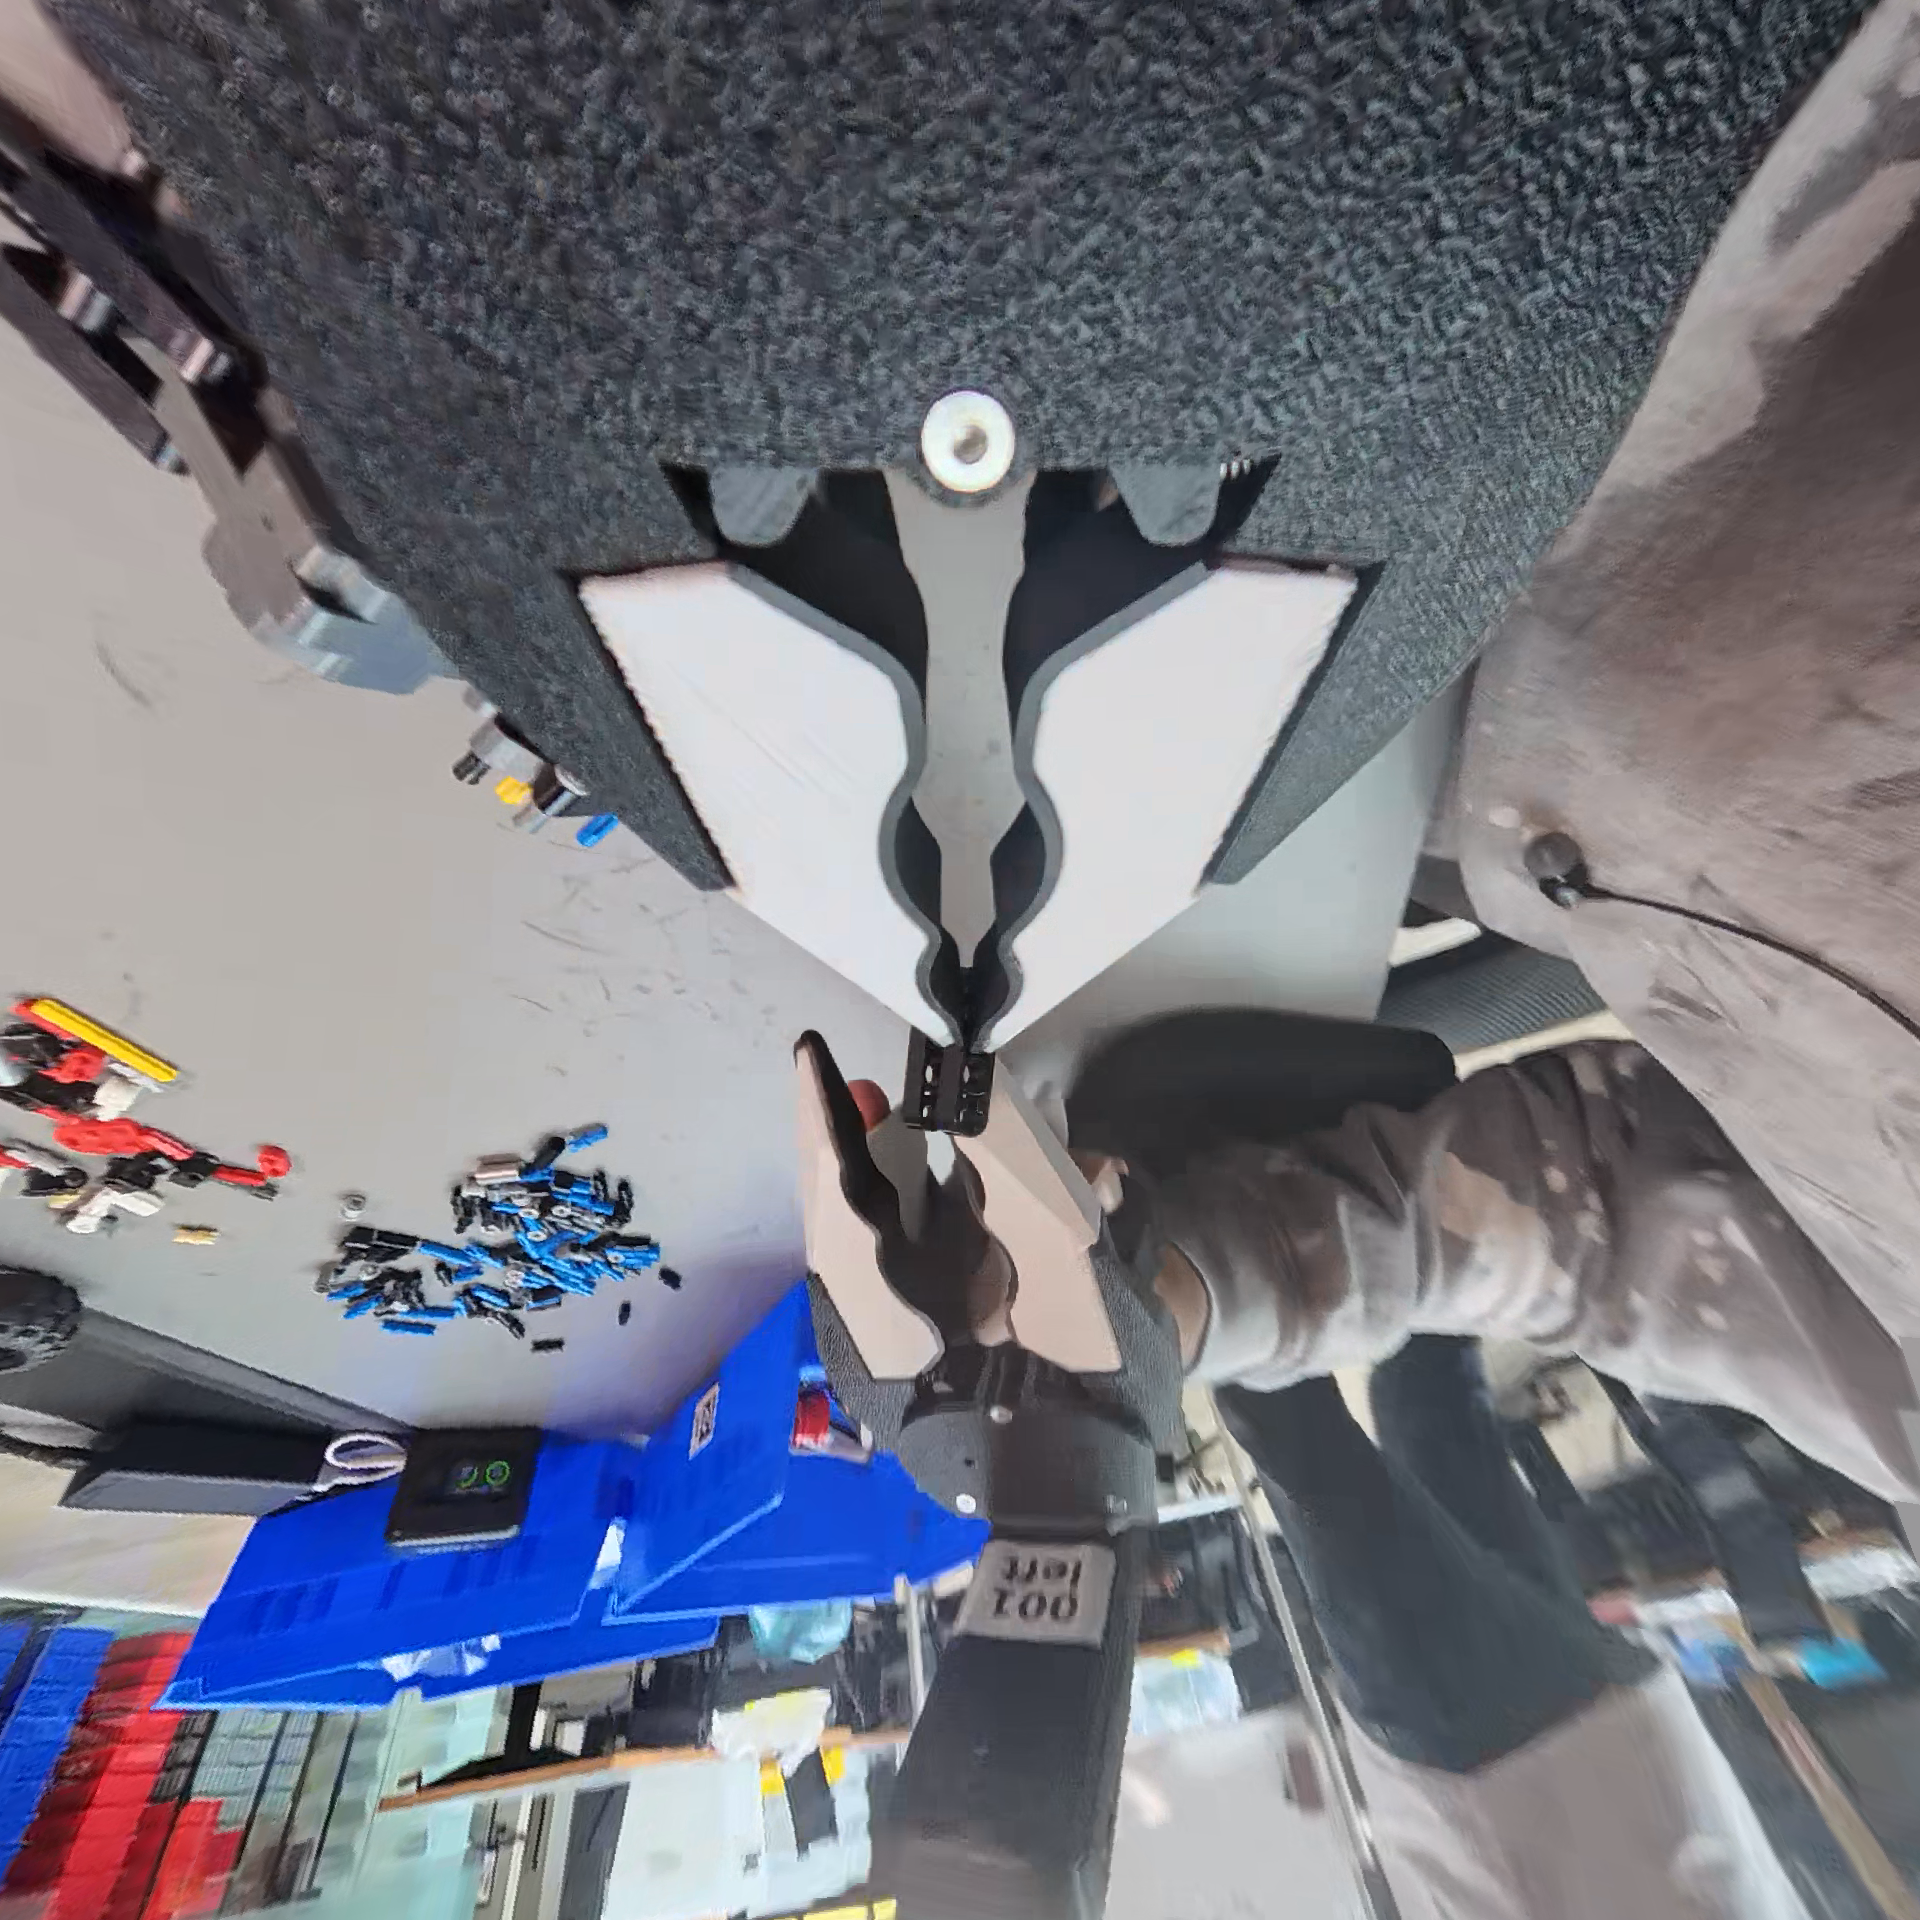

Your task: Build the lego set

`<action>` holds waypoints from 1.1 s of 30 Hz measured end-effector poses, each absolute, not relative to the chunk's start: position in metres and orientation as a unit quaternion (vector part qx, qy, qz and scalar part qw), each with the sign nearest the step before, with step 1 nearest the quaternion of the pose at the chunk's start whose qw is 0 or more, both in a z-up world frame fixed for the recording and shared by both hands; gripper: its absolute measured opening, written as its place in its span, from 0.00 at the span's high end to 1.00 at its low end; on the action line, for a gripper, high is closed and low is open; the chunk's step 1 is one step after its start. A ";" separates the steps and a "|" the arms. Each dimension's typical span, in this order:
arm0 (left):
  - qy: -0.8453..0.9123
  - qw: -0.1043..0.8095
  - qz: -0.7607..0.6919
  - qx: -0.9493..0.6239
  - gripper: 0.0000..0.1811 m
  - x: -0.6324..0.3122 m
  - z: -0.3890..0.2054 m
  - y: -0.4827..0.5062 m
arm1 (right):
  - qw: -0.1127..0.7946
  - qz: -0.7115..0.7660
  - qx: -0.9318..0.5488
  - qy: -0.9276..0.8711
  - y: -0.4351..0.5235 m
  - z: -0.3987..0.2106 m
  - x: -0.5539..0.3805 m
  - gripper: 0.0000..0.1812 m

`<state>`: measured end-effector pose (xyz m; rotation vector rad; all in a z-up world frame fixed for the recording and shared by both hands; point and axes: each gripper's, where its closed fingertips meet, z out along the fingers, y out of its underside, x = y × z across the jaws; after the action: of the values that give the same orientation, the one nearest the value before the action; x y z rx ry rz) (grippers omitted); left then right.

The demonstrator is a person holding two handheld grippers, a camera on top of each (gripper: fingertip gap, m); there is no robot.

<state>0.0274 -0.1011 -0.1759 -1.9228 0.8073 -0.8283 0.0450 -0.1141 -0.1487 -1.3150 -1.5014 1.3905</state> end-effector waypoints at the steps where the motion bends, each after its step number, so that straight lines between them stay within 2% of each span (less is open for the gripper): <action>1: 0.333 0.448 -0.341 -0.757 0.83 0.029 -0.168 -0.104 | 0.341 0.564 -0.504 -0.558 -0.114 -0.141 0.046 1.00; 3: 0.344 0.469 -0.377 -0.721 0.86 0.034 -0.152 -0.111 | 0.324 0.615 -0.495 -0.522 -0.114 -0.128 0.050 1.00; 9: 0.330 0.463 -0.468 -0.676 0.84 0.048 -0.130 -0.119 | 0.288 0.675 -0.480 -0.481 -0.117 -0.113 0.056 1.00; 11: 0.333 0.456 -0.487 -0.666 0.92 0.055 -0.127 -0.122 | 0.286 0.675 -0.477 -0.485 -0.119 -0.114 0.056 1.00; 14: 0.310 0.436 -0.516 -0.669 0.93 0.054 -0.126 -0.120 | 0.298 0.663 -0.481 -0.490 -0.115 -0.117 0.057 0.99; 16: 0.283 0.426 -0.530 -0.676 0.95 0.049 -0.128 -0.115 | 0.317 0.638 -0.475 -0.517 -0.116 -0.119 0.059 0.85; 18: 0.264 0.407 -0.552 -0.679 0.95 0.048 -0.131 -0.115 | 0.370 0.568 -0.476 -0.560 -0.113 -0.128 0.055 0.81; 20: 0.245 0.389 -0.573 -0.679 0.95 0.050 -0.131 -0.113 | 0.418 0.507 -0.464 -0.594 -0.112 -0.133 0.049 0.83; 25: 0.201 0.365 -0.629 -0.657 0.95 0.051 -0.125 -0.109 | 0.474 0.448 -0.448 -0.612 -0.107 -0.134 0.040 0.91; 30: 0.157 0.341 -0.682 -0.627 0.95 0.049 -0.120 -0.106 | 0.468 0.458 -0.447 -0.609 -0.106 -0.130 0.042 0.94; 33: 0.166 0.373 -0.601 -0.687 0.86 0.034 -0.136 -0.091 | 0.472 0.463 -0.479 -0.578 -0.084 -0.128 0.048 0.94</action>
<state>0.0343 -0.0911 -0.1357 -1.7616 0.4256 -1.5398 0.0485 -0.0836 -0.1281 -1.1717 -1.4156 1.1329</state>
